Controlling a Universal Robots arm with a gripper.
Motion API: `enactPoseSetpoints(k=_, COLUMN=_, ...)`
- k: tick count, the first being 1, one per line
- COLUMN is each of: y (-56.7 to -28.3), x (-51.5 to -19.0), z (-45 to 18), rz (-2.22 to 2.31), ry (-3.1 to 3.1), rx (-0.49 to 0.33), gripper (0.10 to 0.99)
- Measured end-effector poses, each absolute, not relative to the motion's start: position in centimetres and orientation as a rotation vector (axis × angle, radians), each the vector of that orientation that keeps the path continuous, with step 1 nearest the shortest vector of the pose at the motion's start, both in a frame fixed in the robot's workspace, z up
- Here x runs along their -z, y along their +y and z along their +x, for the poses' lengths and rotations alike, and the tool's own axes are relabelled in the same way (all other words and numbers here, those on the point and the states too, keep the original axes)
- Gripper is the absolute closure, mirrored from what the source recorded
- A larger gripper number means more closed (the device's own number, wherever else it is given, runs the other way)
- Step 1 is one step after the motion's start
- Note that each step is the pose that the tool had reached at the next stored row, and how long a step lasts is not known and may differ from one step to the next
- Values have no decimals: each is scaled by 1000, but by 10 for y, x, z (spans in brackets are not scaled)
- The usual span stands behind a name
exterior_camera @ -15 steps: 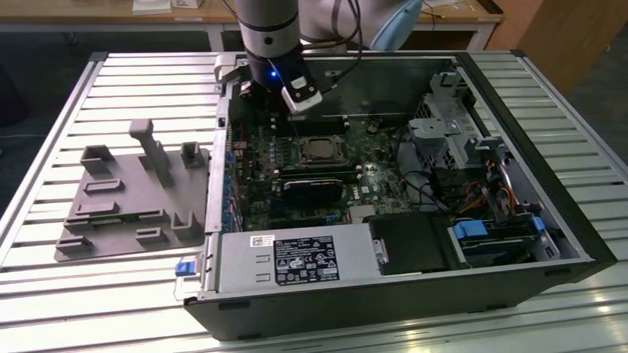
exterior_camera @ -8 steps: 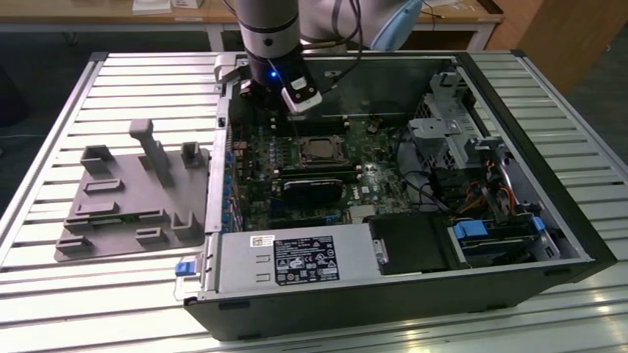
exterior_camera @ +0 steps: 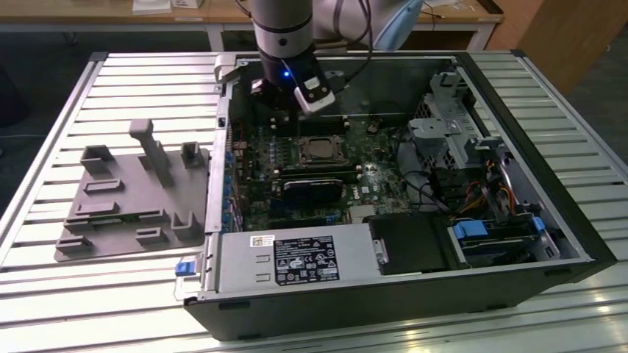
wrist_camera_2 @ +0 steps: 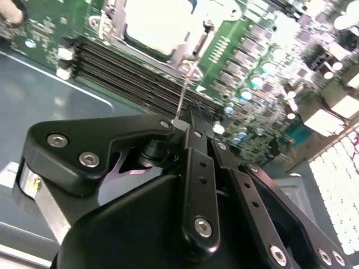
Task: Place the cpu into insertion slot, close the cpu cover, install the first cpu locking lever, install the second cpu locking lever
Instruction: 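Install the first cpu locking lever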
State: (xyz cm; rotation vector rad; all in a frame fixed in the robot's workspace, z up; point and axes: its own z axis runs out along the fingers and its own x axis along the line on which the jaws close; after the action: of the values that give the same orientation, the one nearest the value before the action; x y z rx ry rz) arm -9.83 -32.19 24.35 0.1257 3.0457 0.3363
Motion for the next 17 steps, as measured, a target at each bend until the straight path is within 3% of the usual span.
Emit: enactPoseSetpoints(k=17, y=-322, x=-243, z=-77, rz=129, ry=3037, rx=-318, gripper=980)
